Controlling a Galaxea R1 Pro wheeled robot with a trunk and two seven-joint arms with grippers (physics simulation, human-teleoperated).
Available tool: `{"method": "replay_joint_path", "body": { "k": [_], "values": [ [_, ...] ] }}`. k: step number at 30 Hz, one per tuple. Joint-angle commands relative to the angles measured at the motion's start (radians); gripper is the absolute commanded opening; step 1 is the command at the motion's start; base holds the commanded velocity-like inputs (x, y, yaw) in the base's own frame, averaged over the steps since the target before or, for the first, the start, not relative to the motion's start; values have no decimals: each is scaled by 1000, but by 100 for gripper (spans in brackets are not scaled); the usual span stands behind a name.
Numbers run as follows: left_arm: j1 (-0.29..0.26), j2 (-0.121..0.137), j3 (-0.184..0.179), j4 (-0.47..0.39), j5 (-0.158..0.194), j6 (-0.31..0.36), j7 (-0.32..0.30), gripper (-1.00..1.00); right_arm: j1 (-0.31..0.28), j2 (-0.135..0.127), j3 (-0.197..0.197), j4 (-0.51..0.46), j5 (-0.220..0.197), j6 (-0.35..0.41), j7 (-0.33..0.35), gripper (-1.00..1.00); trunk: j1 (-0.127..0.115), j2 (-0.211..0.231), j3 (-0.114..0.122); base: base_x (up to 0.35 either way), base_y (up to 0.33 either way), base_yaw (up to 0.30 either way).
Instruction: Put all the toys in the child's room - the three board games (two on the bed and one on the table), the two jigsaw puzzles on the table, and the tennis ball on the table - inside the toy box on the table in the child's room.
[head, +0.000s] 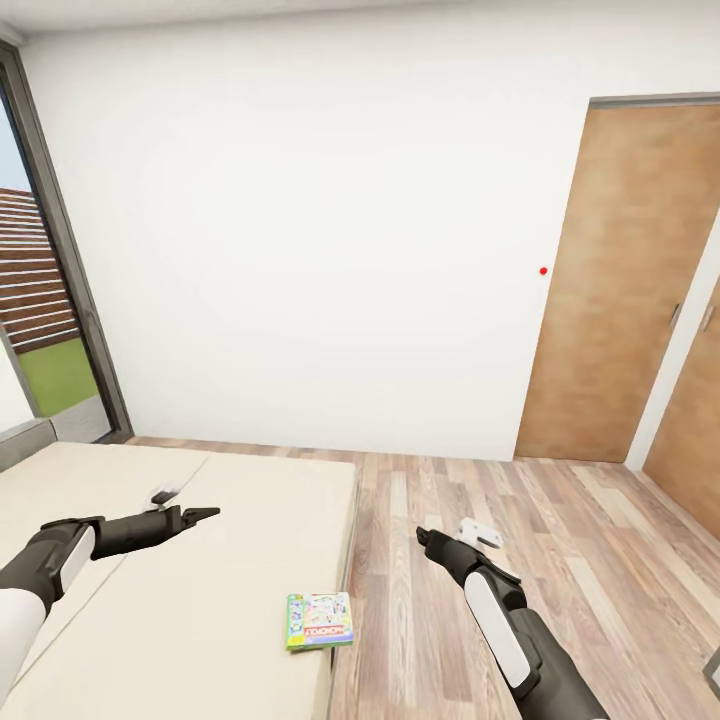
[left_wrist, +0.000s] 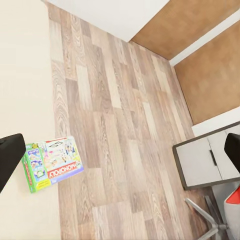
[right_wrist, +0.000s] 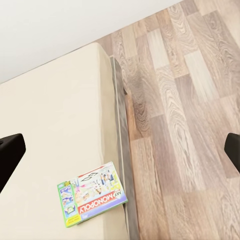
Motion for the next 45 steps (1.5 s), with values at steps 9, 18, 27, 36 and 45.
{"method": "replay_joint_path", "body": {
  "k": [9,18,27,36,45],
  "values": [
    [0,0,2,0,3,8,0,100,0,0,2,-1,-10,1,-9,100,0,-1,0,0,-38,3],
    [0,0,2,0,4,6,-1,100,0,0,2,-1,-11,1,-8,100,0,-1,0,0,-131,55],
    [0,0,2,0,4,6,-1,100,0,0,3,-1,-11,2,-8,100,0,-1,0,0,-19,131],
    [0,0,2,0,4,6,-1,100,0,0,3,-1,-11,3,-8,100,0,-1,0,0,-43,229],
    [0,0,2,0,4,6,-1,100,0,0,3,-3,-10,3,-7,100,0,-1,0,0,-154,183]
  ]
}}
